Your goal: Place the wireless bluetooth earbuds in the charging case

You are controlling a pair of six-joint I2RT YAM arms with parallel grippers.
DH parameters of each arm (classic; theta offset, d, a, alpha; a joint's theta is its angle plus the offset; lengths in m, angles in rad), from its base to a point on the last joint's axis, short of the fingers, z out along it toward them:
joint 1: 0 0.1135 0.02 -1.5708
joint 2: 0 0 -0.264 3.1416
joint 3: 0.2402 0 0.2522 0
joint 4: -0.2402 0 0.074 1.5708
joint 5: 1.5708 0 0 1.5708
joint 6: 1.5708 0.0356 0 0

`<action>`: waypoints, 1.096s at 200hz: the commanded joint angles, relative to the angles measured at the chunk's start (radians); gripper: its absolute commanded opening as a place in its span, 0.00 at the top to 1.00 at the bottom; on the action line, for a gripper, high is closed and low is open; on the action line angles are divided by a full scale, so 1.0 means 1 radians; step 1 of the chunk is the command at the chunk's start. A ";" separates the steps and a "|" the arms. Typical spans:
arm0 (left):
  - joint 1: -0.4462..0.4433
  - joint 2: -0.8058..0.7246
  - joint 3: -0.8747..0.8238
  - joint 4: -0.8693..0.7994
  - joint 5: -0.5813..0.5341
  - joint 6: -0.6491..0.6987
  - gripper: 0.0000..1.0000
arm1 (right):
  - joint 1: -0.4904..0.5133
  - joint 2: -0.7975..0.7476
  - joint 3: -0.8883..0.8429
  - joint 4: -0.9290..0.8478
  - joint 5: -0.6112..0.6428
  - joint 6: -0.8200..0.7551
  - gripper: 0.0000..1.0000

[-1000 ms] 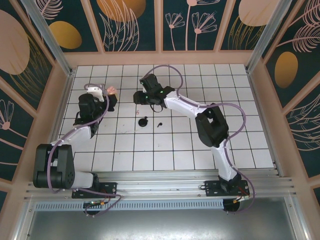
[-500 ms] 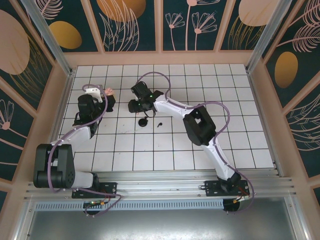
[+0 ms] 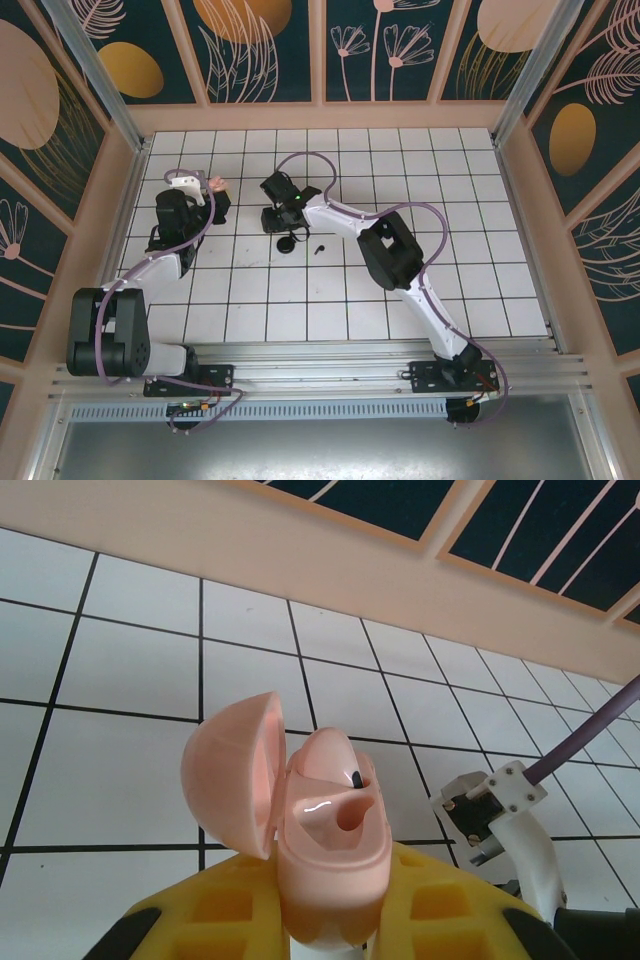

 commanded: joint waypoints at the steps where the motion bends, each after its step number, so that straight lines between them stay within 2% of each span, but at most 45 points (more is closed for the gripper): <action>1: 0.007 -0.022 -0.007 0.011 -0.004 -0.003 0.93 | 0.006 0.039 0.038 -0.021 0.039 0.010 0.62; 57: 0.008 -0.025 -0.006 0.007 -0.001 0.001 0.93 | 0.007 0.062 0.048 -0.023 0.043 0.014 0.68; 94: 0.007 -0.024 -0.004 0.004 -0.001 0.007 0.93 | 0.015 0.046 0.016 -0.038 0.100 0.010 0.74; 175: 0.007 -0.021 0.004 -0.019 0.033 0.042 0.93 | -0.006 -0.108 -0.194 0.019 0.152 0.036 0.82; 219: 0.007 -0.021 0.005 -0.020 0.051 0.045 0.93 | -0.043 -0.241 -0.388 0.056 0.157 0.063 0.83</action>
